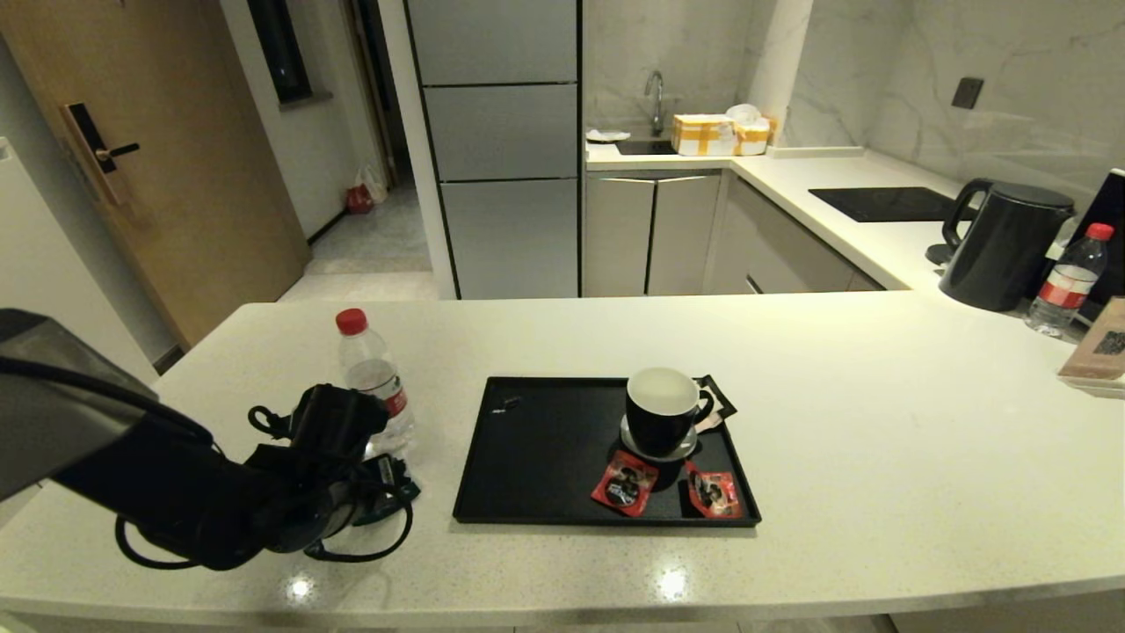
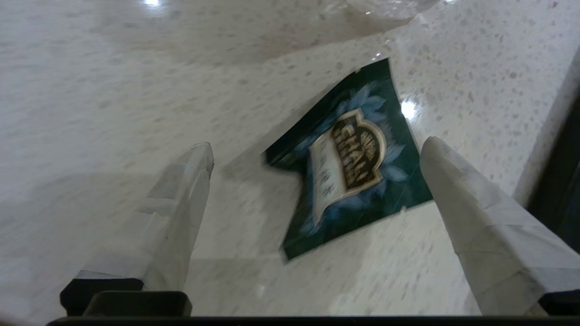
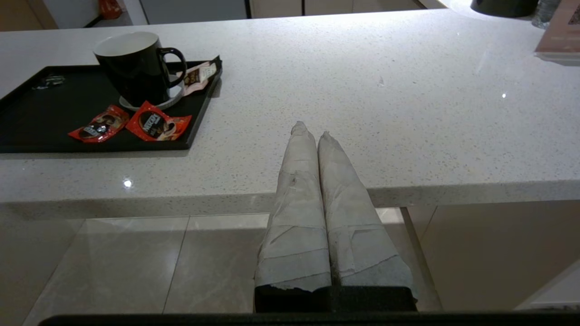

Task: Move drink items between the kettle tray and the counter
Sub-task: Return the tea bag to its original position

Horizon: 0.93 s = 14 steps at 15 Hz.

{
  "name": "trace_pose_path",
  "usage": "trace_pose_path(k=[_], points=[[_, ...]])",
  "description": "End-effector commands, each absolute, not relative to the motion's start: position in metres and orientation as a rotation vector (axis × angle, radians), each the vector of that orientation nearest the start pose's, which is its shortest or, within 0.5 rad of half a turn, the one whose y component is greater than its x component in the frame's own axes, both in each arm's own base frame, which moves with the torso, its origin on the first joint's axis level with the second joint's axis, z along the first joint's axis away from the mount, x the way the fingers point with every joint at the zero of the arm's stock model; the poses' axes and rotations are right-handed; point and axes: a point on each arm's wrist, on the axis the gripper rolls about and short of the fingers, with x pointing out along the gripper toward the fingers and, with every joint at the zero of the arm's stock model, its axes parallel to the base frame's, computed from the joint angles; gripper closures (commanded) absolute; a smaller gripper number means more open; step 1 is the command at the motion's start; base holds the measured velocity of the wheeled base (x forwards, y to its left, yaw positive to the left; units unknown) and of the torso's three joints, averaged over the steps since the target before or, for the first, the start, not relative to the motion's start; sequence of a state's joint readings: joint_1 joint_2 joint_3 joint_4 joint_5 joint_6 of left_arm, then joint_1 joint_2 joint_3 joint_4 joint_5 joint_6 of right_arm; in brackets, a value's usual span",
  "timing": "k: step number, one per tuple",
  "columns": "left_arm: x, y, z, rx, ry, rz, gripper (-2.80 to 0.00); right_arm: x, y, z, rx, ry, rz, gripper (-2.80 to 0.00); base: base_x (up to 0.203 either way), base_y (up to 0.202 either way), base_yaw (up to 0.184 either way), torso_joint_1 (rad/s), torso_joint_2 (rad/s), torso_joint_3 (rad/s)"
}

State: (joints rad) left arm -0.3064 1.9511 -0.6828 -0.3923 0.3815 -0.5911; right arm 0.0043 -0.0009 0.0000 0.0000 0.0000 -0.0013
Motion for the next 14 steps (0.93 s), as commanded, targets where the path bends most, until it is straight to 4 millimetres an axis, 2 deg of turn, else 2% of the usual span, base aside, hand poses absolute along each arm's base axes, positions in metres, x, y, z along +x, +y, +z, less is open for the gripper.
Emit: trace_pose_path(k=[1,3,8,9,14], points=[[0.293,-0.084,0.05,-0.258,0.782,0.314,-2.8,-0.023,0.0,0.075,-0.002,0.0,0.005,0.0,0.0,0.0,0.0,0.0,0.0,0.0],[0.301,-0.087,0.049,-0.278,0.768,0.321,-2.8,-0.023,0.0,0.075,-0.003,0.0,0.005,0.0,0.0,0.0,0.0,0.0,0.0,0.0],[0.304,-0.087,0.047,-0.282,0.767,0.322,-2.8,-0.023,0.0,0.075,-0.003,0.0,0.005,0.0,0.0,0.0,0.0,0.0,0.0,0.0],[0.304,-0.087,0.045,-0.278,0.772,0.326,0.0,-0.023,0.0,0.075,-0.003,0.0,0.005,0.0,0.0,0.0,0.0,0.0,0.0,0.0],[0.304,-0.087,0.047,-0.285,0.757,0.321,0.0,-0.023,0.0,0.075,-0.003,0.0,0.005,0.0,0.0,0.0,0.0,0.0,0.0,0.0]])
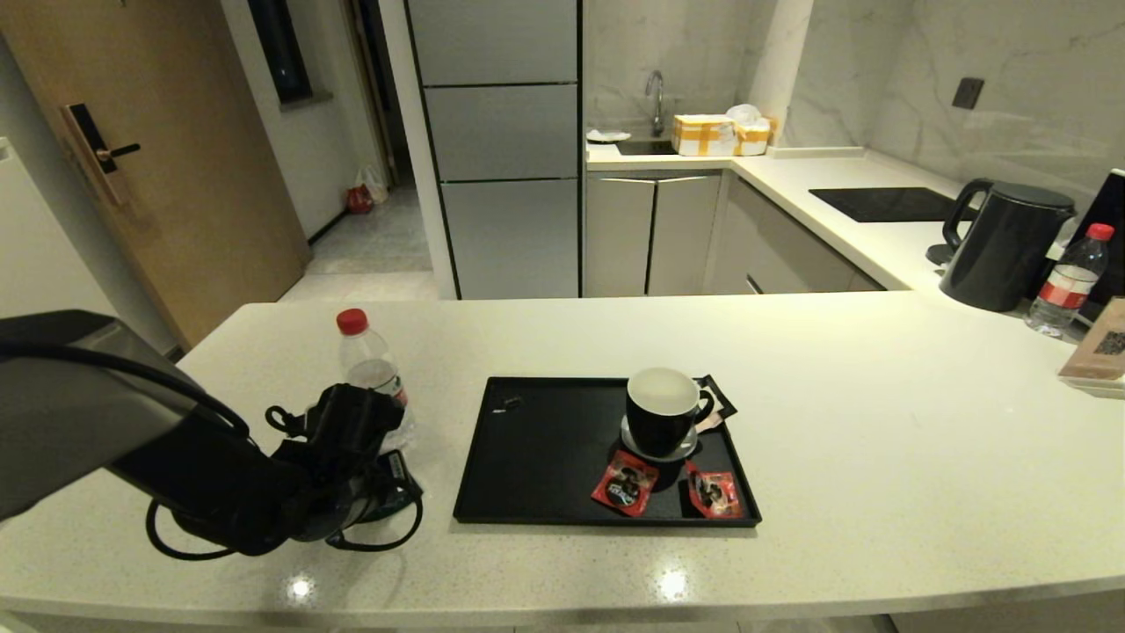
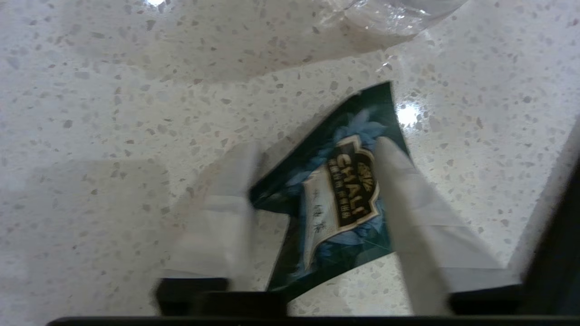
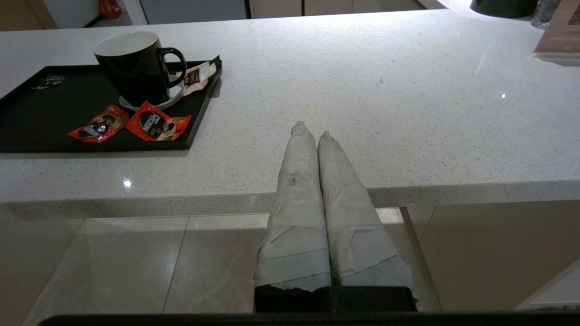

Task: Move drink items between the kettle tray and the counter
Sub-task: Return the tea bag to its original position

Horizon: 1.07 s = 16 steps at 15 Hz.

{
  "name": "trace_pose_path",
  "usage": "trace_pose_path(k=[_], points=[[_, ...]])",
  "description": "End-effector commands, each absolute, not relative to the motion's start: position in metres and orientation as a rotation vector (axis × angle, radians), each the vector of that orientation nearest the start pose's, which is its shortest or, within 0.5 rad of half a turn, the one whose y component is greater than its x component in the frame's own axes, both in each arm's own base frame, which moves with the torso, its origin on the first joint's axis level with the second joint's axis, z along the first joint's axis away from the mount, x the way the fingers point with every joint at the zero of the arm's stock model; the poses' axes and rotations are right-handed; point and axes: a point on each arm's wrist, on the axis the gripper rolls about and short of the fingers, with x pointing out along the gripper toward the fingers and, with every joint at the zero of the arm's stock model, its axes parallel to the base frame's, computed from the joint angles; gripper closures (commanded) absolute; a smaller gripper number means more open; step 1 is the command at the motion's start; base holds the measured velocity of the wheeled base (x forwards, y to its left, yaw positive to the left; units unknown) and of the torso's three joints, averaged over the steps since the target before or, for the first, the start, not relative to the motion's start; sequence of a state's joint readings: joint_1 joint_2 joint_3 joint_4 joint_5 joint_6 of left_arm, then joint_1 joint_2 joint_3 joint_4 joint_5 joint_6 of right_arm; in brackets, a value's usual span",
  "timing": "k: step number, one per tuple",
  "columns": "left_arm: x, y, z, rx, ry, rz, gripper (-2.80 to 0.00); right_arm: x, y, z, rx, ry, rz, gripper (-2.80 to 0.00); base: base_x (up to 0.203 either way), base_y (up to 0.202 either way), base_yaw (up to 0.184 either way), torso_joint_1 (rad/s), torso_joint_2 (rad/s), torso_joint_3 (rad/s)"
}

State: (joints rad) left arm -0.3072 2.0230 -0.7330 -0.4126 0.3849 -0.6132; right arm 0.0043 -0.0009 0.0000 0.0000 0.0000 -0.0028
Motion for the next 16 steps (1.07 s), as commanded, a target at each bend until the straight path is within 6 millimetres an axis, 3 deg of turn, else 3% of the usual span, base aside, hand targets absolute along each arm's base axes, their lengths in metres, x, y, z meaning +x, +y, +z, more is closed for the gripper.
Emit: trace_pose_path(k=[1,6,8,11,13,16], points=[[0.303,-0.087,0.048,-0.288,0.753,0.318,0.0,-0.023,0.0,0.075,-0.002,0.0,0.005,0.0,0.0,0.0,0.0,0.0,0.0,0.0],[0.299,-0.092,0.059,-0.291,0.729,0.291,0.0,-0.023,0.0,0.075,-0.003,0.0,0.005,0.0,0.0,0.0,0.0,0.0,0.0,0.0],[0.29,-0.106,0.086,-0.304,0.667,0.198,0.0,-0.023,0.0,0.075,-0.003,0.0,0.005,0.0,0.0,0.0,0.0,0.0,0.0,0.0],[0.288,-0.112,0.093,-0.296,0.661,0.148,0.0,-0.023,0.0,0.075,-0.003,0.0,0.005,0.0,0.0,0.0,0.0,0.0,0.0,0.0],[0.285,-0.148,0.122,-0.228,0.619,-0.097,0.0,-0.023,0.0,0.075,-0.003,0.0,0.005,0.0,0.0,0.0,0.0,0.0,0.0,0.0],[0.294,-0.176,0.121,-0.136,0.628,-0.222,0.0,-0.023,0.0,0.075,-0.003,0.0,0.005,0.0,0.0,0.0,0.0,0.0,0.0,0.0]])
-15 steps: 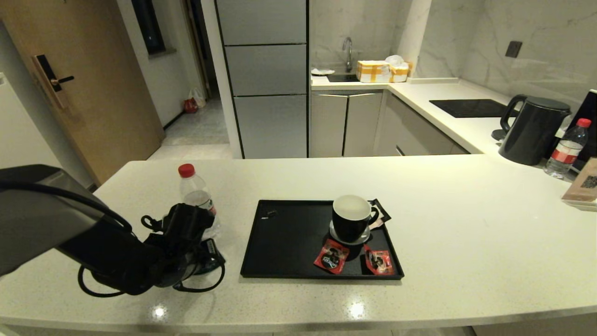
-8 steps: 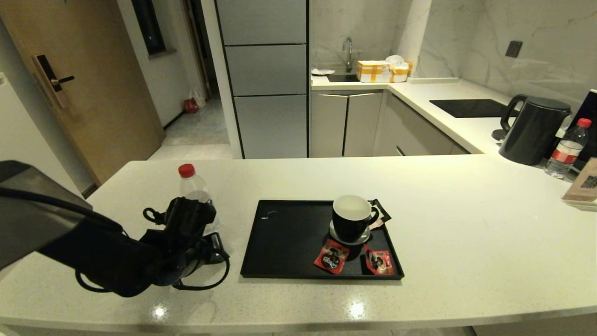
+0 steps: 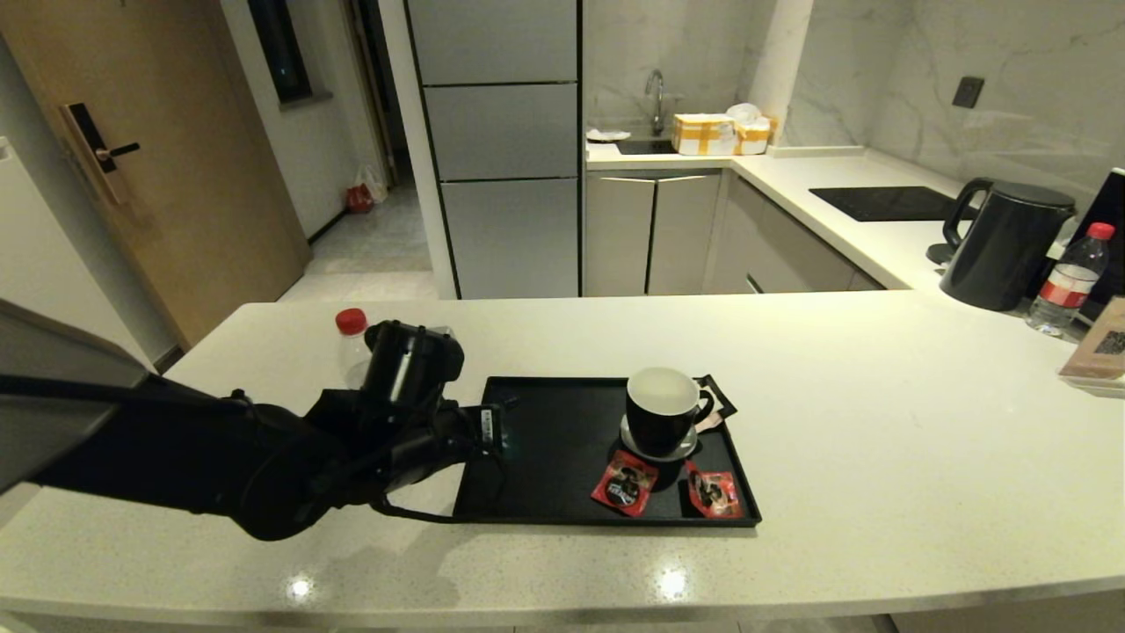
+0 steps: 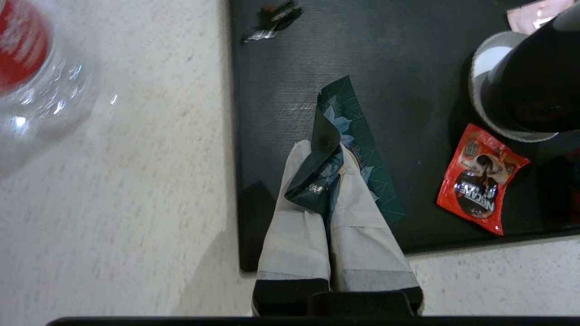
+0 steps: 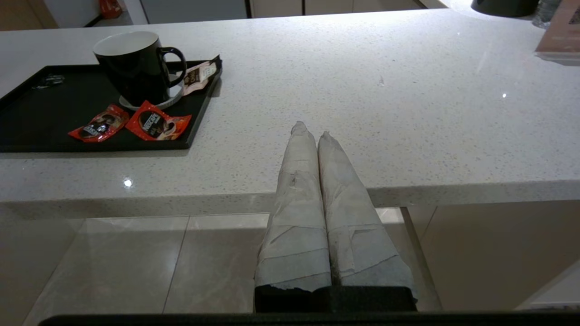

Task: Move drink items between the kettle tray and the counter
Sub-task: Return the tea bag to its original position

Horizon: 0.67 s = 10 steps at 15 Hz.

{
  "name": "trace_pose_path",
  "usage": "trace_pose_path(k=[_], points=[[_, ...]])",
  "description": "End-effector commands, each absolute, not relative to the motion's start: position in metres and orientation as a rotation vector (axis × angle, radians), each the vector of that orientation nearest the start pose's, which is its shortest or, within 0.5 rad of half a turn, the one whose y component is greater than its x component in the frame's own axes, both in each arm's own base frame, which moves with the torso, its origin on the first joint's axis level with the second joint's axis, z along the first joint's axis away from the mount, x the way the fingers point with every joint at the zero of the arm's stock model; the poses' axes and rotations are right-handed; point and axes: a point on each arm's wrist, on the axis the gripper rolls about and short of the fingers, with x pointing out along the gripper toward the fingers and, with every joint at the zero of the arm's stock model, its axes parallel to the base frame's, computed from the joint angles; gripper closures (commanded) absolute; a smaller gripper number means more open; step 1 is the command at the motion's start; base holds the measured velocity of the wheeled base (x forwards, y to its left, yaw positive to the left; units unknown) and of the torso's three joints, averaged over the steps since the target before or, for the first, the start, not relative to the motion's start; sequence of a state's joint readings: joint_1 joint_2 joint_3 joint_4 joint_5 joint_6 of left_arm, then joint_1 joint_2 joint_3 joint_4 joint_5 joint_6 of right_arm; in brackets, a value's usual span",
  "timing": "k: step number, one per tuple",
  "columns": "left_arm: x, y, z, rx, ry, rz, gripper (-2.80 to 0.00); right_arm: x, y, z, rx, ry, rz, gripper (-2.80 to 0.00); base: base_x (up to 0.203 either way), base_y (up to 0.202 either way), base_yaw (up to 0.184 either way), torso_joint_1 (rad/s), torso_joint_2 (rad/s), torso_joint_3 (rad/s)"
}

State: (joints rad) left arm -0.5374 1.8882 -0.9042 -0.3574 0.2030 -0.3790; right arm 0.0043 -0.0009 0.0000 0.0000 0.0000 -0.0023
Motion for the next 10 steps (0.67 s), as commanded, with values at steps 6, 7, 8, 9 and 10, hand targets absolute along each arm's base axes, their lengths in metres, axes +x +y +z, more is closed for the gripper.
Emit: trace_pose_path(k=[6,7,8,9,10], points=[[0.32,-0.206,0.067,-0.053,0.776,-0.198,0.0,-0.023,0.0,0.075,-0.003,0.0,0.005,0.0,0.0,0.0,0.0,0.0,0.0,0.0],[0.32,-0.207,0.064,-0.051,0.783,-0.19,0.0,-0.023,0.0,0.075,-0.003,0.0,0.005,0.0,0.0,0.0,0.0,0.0,0.0,0.0],[0.321,-0.207,0.059,-0.056,0.792,-0.171,0.0,-0.023,0.0,0.075,-0.003,0.0,0.005,0.0,0.0,0.0,0.0,0.0,0.0,0.0],[0.323,-0.208,0.055,-0.061,0.798,-0.154,0.0,-0.023,0.0,0.075,-0.003,0.0,0.005,0.0,0.0,0.0,0.0,0.0,0.0,0.0],[0.326,-0.208,0.049,-0.059,0.806,-0.147,0.0,-0.023,0.0,0.075,-0.003,0.0,0.005,0.0,0.0,0.0,0.0,0.0,0.0,0.0]])
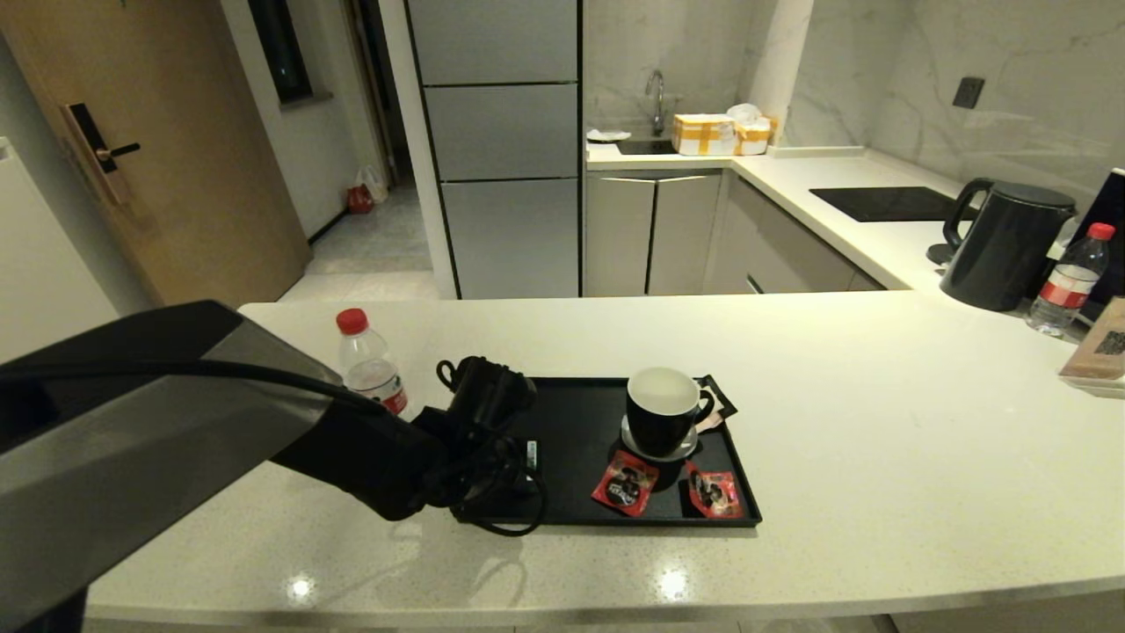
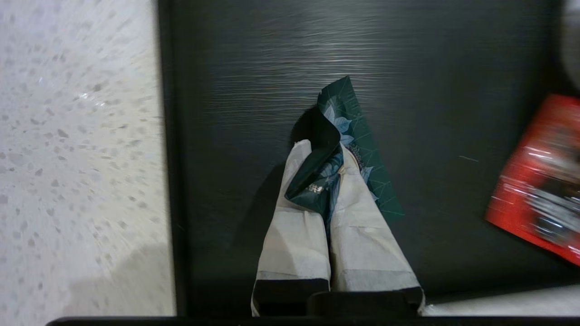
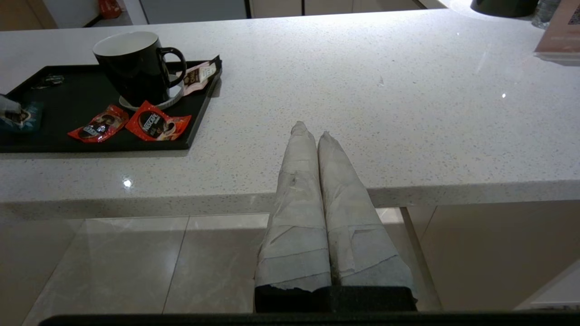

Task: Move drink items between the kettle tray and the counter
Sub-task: Return the tea bag to its original position, then return the bottled water to its original position

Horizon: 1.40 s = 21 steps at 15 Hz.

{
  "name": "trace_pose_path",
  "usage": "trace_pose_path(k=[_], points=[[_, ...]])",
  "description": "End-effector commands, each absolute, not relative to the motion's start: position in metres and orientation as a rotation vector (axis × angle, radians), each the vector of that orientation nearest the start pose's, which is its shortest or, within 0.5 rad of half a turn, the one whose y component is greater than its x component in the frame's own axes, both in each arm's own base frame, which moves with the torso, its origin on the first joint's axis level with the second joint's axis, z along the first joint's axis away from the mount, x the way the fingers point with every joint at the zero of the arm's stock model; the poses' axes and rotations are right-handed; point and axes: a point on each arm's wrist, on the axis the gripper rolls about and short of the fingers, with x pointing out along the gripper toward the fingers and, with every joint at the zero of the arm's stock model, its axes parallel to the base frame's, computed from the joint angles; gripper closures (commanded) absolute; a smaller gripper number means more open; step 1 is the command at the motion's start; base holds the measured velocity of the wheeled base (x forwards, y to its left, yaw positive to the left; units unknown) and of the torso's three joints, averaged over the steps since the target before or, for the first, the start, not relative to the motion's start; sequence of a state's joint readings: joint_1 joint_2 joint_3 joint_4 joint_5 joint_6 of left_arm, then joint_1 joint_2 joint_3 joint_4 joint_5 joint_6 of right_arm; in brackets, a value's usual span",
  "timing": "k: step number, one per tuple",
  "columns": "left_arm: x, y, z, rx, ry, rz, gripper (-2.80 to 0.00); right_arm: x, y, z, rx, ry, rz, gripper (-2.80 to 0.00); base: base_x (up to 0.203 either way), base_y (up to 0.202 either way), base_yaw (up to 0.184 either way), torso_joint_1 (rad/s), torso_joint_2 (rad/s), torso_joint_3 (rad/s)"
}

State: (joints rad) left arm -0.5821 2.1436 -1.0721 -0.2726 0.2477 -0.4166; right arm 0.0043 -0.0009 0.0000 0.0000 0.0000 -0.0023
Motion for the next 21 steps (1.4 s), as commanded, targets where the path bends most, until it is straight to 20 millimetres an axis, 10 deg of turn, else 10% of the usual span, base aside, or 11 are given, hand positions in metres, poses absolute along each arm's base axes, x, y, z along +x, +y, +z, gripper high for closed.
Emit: trace_pose_path(k=[1,2,10,17,19,21], points=[[0.328,-0.208,0.047,-0.059,0.808,-0.143,0.0,-0.023,0.0,0.075,-0.003,0.0,0.005,0.0,0.0,0.0,0.0,0.0,0.0,0.0],[0.329,-0.209,0.045,-0.056,0.808,-0.136,-2.8,-0.023,0.0,0.075,-0.003,0.0,0.005,0.0,0.0,0.0,0.0,0.0,0.0,0.0],[0.311,-0.196,0.08,-0.135,0.747,-0.111,-2.8,-0.023,0.0,0.075,-0.003,0.0,0.005,0.0,0.0,0.0,0.0,0.0,0.0,0.0],[0.224,-0.133,0.129,-0.198,0.673,-0.044,-2.8,-0.023,0.0,0.075,-0.003,0.0,0.005,0.0,0.0,0.0,0.0,0.0,0.0,0.0],[0.212,-0.111,0.125,-0.206,0.676,0.028,0.0,-0.023,0.0,0.075,-0.003,0.0,0.005,0.0,0.0,0.0,0.0,0.0,0.0,0.0],[0.209,-0.099,0.119,-0.206,0.695,0.08,0.0,-0.023,0.0,0.075,-0.003,0.0,0.005,0.0,0.0,0.0,0.0,0.0,0.0,0.0]])
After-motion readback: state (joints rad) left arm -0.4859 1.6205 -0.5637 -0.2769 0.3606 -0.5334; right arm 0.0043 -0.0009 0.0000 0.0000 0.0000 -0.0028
